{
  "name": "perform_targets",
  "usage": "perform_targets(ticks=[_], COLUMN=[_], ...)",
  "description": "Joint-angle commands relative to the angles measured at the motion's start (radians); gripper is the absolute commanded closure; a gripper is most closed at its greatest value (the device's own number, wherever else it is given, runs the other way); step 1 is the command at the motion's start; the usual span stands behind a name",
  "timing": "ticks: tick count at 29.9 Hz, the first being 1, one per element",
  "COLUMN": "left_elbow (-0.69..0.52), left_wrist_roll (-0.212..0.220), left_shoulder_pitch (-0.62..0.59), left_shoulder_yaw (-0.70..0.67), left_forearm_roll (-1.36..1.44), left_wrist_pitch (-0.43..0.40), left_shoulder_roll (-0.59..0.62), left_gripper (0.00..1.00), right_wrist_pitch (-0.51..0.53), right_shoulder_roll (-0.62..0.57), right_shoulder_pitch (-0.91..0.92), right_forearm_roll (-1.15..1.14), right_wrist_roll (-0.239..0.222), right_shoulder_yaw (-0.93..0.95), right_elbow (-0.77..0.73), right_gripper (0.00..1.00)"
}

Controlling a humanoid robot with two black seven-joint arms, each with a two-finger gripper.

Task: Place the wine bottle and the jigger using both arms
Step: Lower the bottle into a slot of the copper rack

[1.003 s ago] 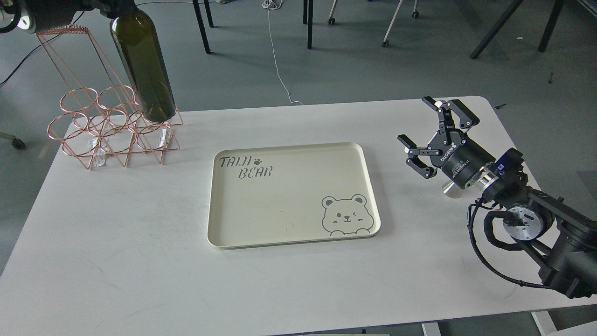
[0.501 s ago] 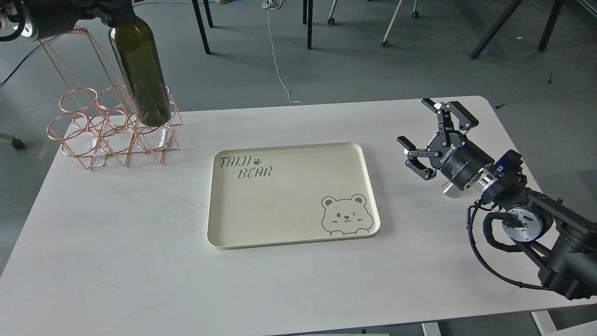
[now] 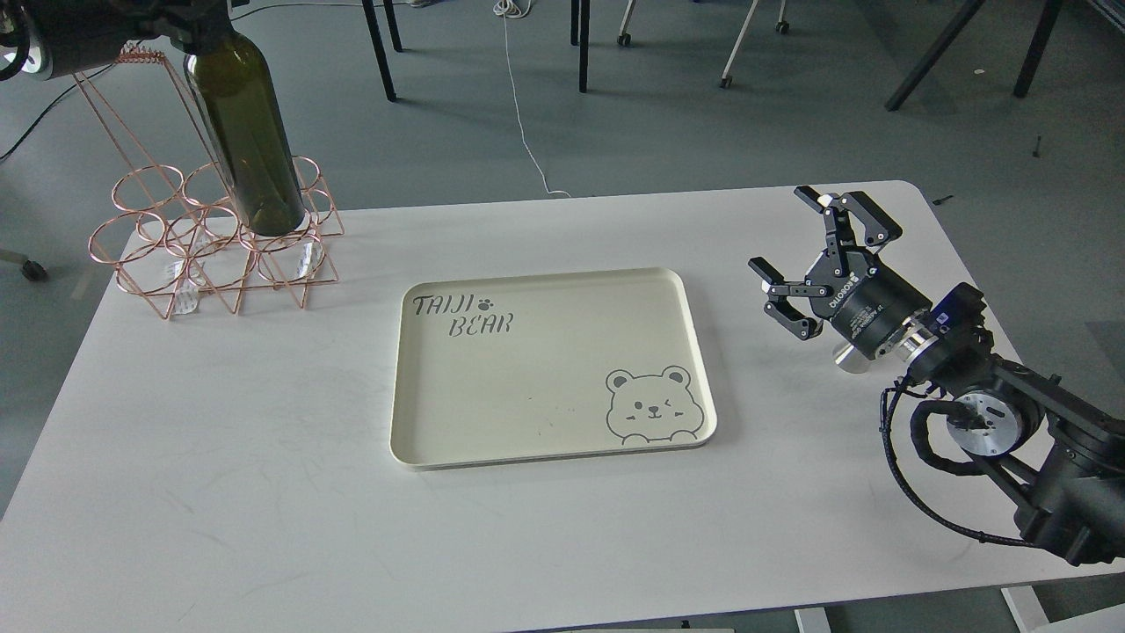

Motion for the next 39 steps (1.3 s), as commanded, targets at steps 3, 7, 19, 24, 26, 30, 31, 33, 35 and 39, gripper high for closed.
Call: perform_targets(ticks=[3, 7, 19, 24, 26, 30, 31, 33, 35, 39], left_elbow=[0.0, 0.0, 0.0, 0.0, 0.0, 0.0, 0.0, 0.0, 0.0, 0.0], left_wrist_roll=[0.0, 0.0, 0.0, 0.0, 0.0, 0.0, 0.0, 0.0, 0.0, 0.0], left_shoulder_pitch=[0.0, 0.0, 0.014, 0.026, 0.029, 0.029, 0.029, 0.026, 0.026, 0.026], left_shoulder_yaw=[0.004, 0.005, 0.023, 0.023, 0.023, 0.023, 0.023, 0.023, 0.023, 0.024], left_forearm_roll=[-0.004, -0.002, -0.005, -0.005, -0.005, -0.005, -0.005, -0.005, -0.005, -0.005], left_wrist_pitch=[-0.001, -0.001, 0.0, 0.002, 0.002, 0.002, 0.002, 0.002, 0.002, 0.0], left_shoulder_roll=[-0.002, -0.008, -0.007, -0.008, -0.008, -0.002, -0.002, -0.002, -0.001, 0.001], left_gripper=[0.88, 0.88, 0.88, 0.88, 0.88, 0.88, 0.88, 0.88, 0.88, 0.88], right_wrist_pitch=[0.0, 0.0, 0.0, 0.0, 0.0, 0.0, 0.0, 0.0, 0.0, 0.0], right_shoulder_roll=[0.0, 0.0, -0.004, -0.004, -0.004, -0.004, -0.004, -0.004, -0.002, -0.002], right_shoulder_pitch=[0.001, -0.001, -0.002, -0.002, -0.002, -0.005, -0.008, -0.008, -0.008, -0.008], right_forearm_roll=[0.0, 0.0, 0.0, 0.0, 0.0, 0.0, 0.0, 0.0, 0.0, 0.0], right_wrist_roll=[0.0, 0.0, 0.0, 0.0, 0.0, 0.0, 0.0, 0.0, 0.0, 0.0], right_shoulder_yaw=[0.0, 0.0, 0.0, 0.0, 0.0, 0.0, 0.0, 0.0, 0.0, 0.0], right_elbow=[0.0, 0.0, 0.0, 0.0, 0.0, 0.0, 0.0, 0.0, 0.0, 0.0], right_gripper=[0.01, 0.01, 0.01, 0.01, 0.01, 0.01, 0.01, 0.01, 0.01, 0.01])
